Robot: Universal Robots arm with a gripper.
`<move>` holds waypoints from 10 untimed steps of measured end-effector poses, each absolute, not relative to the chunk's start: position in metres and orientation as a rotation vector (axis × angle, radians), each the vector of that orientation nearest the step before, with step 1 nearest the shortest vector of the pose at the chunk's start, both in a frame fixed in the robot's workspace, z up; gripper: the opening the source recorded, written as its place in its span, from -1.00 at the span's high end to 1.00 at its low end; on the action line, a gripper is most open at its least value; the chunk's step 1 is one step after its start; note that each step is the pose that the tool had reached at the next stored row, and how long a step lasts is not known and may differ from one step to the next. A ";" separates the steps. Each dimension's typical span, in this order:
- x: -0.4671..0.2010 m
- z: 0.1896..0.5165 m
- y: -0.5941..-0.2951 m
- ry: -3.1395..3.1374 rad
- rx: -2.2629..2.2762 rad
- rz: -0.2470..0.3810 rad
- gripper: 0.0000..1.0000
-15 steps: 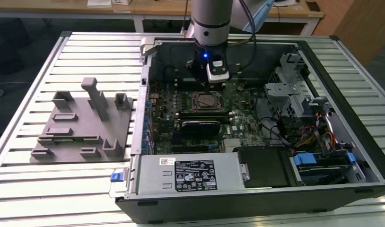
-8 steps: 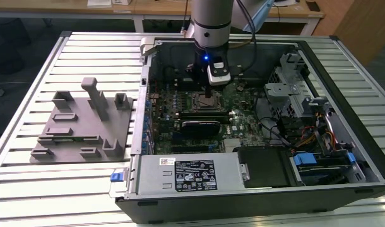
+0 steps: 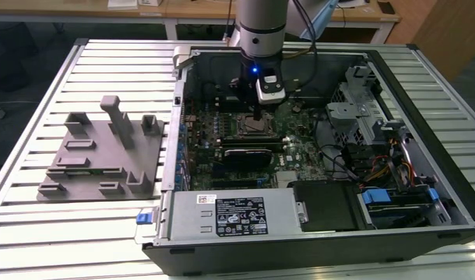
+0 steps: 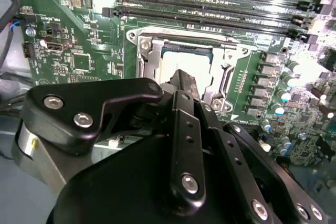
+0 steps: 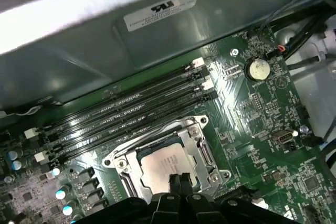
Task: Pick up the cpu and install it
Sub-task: 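Install the first cpu locking lever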
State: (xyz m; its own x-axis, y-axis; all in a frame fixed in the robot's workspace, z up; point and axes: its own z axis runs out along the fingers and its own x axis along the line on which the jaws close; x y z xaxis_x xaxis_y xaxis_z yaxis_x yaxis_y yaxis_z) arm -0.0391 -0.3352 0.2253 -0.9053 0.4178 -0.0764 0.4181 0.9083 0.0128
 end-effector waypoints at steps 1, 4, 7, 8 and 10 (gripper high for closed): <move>-0.039 0.228 -0.335 2.993 0.656 -0.006 0.79; -0.039 0.235 -0.335 2.993 0.656 -0.006 0.79; -0.039 0.240 -0.335 2.993 0.656 -0.006 0.79; -0.039 0.240 -0.335 2.993 0.656 -0.006 0.79; -0.039 0.240 -0.335 2.993 0.656 -0.005 0.79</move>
